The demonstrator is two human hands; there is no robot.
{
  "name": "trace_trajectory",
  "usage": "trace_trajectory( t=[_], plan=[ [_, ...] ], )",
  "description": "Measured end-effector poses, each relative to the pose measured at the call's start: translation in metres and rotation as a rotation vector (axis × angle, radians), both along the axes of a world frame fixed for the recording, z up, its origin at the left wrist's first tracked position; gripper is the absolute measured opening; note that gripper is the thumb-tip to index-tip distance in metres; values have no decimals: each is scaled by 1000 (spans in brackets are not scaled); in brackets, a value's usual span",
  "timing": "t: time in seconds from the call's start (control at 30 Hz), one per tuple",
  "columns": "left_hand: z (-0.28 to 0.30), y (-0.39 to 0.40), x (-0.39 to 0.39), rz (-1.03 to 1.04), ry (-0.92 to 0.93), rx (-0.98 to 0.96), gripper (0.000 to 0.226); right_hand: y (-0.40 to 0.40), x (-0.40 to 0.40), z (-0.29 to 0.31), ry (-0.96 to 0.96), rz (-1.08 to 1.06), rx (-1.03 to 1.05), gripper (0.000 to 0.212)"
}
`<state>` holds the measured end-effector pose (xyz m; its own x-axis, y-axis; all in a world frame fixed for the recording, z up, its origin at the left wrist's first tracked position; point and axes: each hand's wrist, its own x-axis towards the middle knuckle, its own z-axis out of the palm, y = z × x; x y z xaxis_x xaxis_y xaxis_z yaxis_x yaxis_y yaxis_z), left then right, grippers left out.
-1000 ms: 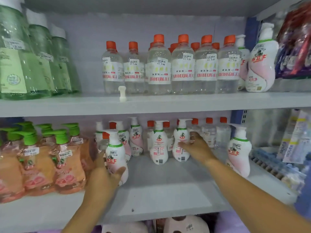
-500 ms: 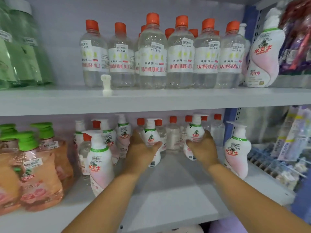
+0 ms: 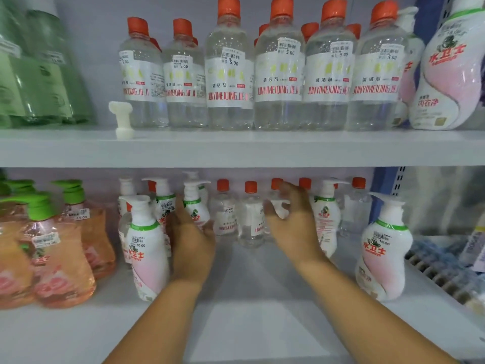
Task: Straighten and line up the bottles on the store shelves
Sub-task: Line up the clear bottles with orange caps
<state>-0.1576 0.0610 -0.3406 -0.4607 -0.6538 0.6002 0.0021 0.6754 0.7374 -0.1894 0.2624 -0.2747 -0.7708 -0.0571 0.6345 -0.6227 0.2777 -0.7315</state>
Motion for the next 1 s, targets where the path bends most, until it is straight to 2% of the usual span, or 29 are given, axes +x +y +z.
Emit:
trace_trajectory(
  t=[0.1,0.17,0.23,0.3,0.37,0.43,0.5,0.6,0.67,0.7,0.77,0.87,1.0],
  plan=[
    [7,16,9,18,-5,31,91,-38,-28,24,-189,83,220,52],
    [15,24,17,36,71,-81,86,-55,-51,31,-252,61,386,51],
    [23,26,24,18,176,-265,72,-63,-64,29,-253,35,434,36],
    [32,32,27,-146,204,-375,53,-63,-68,26,-211,-11,464,25],
    [39,39,20,-318,165,-408,45,-56,-65,27,-181,-36,490,22],
    [46,47,1,-342,136,-337,46,-43,-55,30,-165,-46,466,21],
    [56,48,-27,-276,35,-231,51,-23,-39,31,-133,-32,370,17],
    [82,41,-63,-110,-357,-173,62,15,-10,33,-111,10,248,13],
    [92,43,-72,-48,-562,-180,60,38,6,34,-174,24,260,12],
    [95,45,-74,-27,-595,-184,55,48,12,34,-205,28,286,13],
    [92,47,-74,8,-542,-140,48,62,16,30,-244,38,321,15],
    [85,57,-64,-81,-434,-185,50,75,20,21,-244,24,280,21],
    [82,74,-21,-236,-249,-134,52,83,25,-2,-283,98,103,18]
  ],
)
